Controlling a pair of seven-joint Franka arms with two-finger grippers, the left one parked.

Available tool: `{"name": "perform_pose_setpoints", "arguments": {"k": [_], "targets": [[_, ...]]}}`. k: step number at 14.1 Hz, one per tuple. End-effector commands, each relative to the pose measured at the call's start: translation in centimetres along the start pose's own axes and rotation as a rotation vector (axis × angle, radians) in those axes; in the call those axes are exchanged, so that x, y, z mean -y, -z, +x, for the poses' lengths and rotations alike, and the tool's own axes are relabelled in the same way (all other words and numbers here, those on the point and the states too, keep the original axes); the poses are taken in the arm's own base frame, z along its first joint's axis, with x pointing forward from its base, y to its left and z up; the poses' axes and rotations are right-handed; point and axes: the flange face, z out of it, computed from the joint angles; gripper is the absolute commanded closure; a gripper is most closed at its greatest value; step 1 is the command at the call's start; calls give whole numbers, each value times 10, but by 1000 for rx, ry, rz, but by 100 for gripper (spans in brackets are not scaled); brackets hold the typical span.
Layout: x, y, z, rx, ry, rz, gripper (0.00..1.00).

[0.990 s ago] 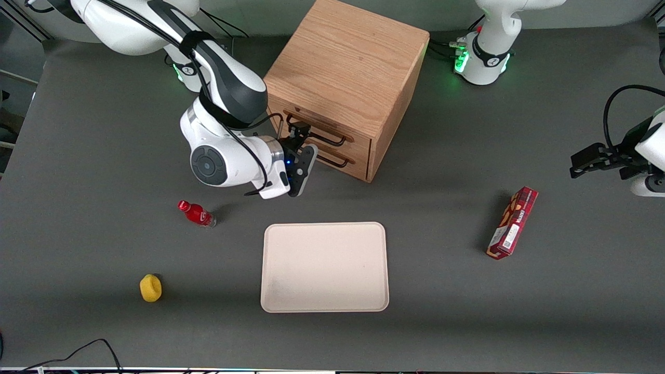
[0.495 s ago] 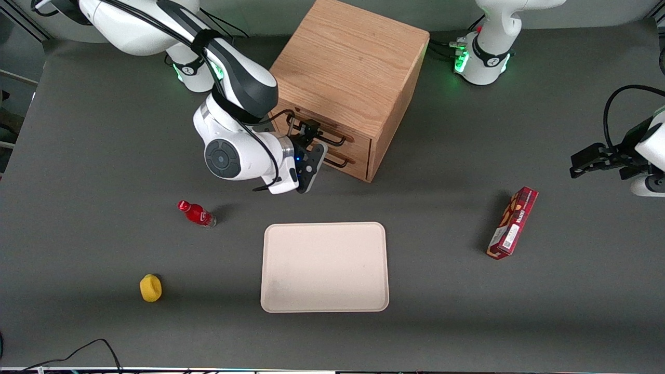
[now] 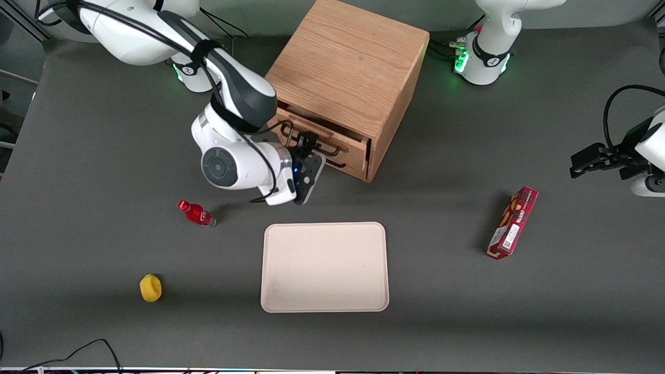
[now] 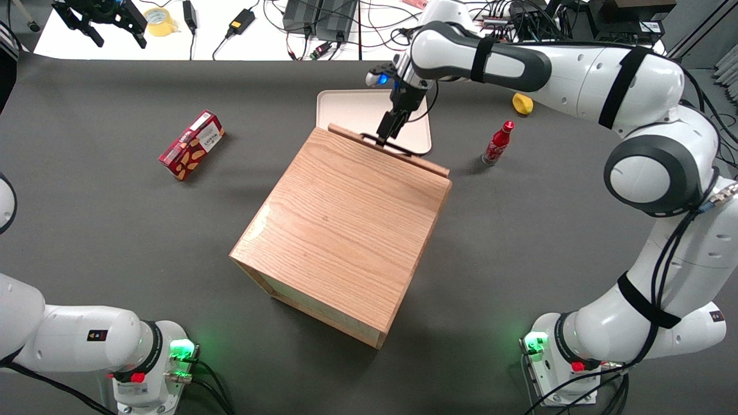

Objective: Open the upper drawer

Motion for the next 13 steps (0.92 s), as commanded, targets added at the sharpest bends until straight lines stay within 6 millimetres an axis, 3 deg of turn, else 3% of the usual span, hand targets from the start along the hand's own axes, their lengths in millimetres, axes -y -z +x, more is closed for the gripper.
{"name": "perform_pose_setpoints", "arguments": {"k": [1,10,13], "targets": [[-27,9,16,-10,-16,-4,0],[-77,58,5,1,-64,-24,0],[-90,62,2,8,-66,-59,0]]}}
